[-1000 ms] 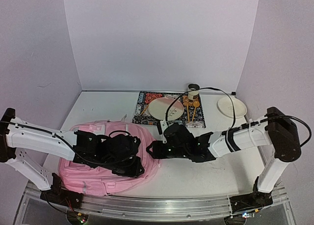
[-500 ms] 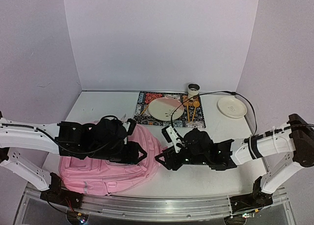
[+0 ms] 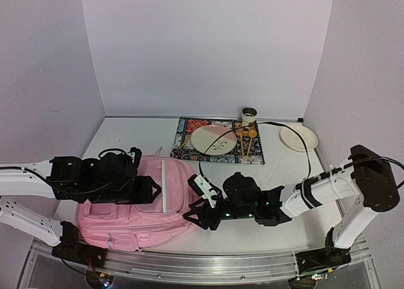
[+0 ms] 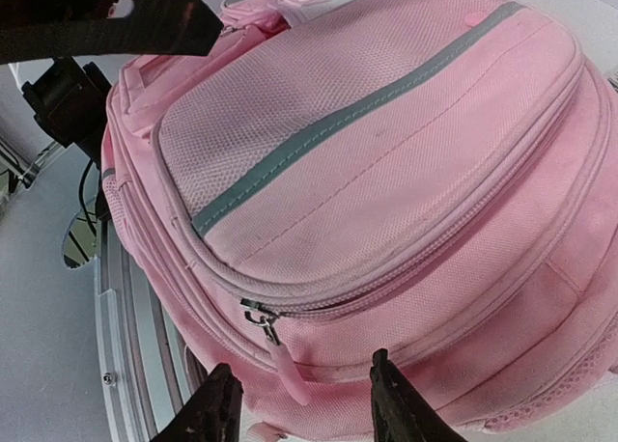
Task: Pack the student bag
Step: Grab the upper front pocket of the student bag, then adjust the student bag at the center of the board, then hold the upper front pocket of the student bag, then zip the upper front pocket of the student bag, then adjust the student bag at the center of the board, then hold the upper front pocket of the student bag.
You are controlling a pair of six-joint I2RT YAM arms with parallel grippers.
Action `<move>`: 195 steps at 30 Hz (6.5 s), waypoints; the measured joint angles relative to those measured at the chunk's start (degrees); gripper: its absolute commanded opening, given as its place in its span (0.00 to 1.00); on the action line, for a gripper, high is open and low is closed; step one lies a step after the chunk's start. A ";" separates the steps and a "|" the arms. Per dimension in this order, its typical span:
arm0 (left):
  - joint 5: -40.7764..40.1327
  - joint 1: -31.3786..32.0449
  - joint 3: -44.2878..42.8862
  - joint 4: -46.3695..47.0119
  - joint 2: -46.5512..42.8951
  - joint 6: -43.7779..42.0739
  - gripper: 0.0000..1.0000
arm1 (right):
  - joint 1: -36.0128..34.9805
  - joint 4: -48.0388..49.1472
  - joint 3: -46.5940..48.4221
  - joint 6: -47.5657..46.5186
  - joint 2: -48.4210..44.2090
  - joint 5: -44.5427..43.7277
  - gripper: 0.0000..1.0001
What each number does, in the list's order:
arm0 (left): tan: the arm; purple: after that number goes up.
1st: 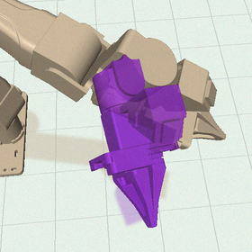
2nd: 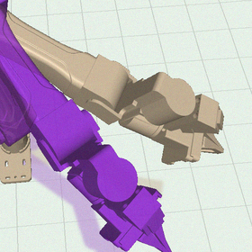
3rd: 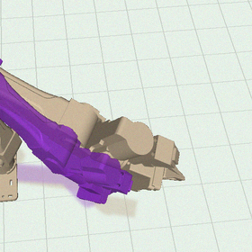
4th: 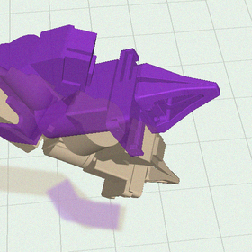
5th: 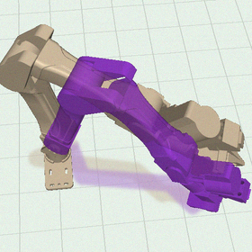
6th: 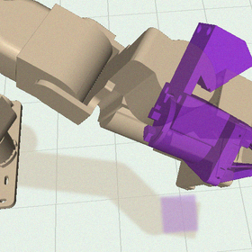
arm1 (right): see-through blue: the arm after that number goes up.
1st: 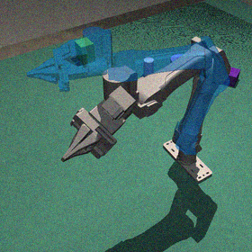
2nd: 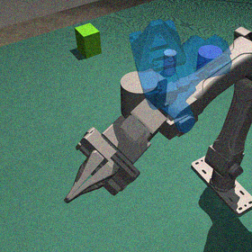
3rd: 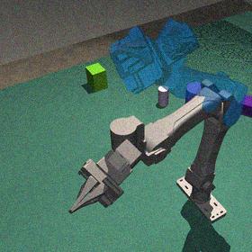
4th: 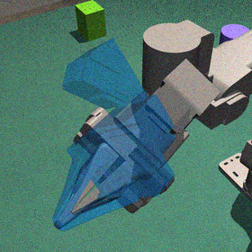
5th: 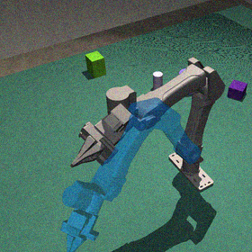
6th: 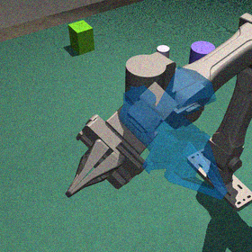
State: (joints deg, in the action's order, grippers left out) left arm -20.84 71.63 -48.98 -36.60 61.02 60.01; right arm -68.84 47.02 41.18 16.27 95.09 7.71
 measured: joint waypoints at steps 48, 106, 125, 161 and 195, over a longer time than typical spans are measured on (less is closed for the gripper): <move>-0.18 -18.38 5.63 7.58 8.80 -2.80 0.57 | -5.50 -17.32 12.34 -9.37 1.00 -10.92 0.00; 22.73 -27.48 20.64 1.52 -18.39 10.92 0.00 | -9.23 -16.81 24.20 -4.45 15.25 -18.96 0.00; 12.23 -26.70 9.05 -9.72 -9.54 2.15 0.11 | 1.17 -22.68 16.56 -7.10 4.12 -12.70 0.00; 3.18 -7.62 2.39 -2.66 -2.81 -24.30 0.62 | -1.01 -28.67 25.83 -3.23 10.42 -7.81 0.00; -19.46 9.71 -0.84 1.59 17.41 -32.58 0.22 | 1.57 -31.40 24.03 -1.62 5.69 -4.89 0.00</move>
State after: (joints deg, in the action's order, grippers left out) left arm -40.30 81.34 -49.82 -35.01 78.43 27.43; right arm -67.27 15.62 65.21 14.64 100.77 2.82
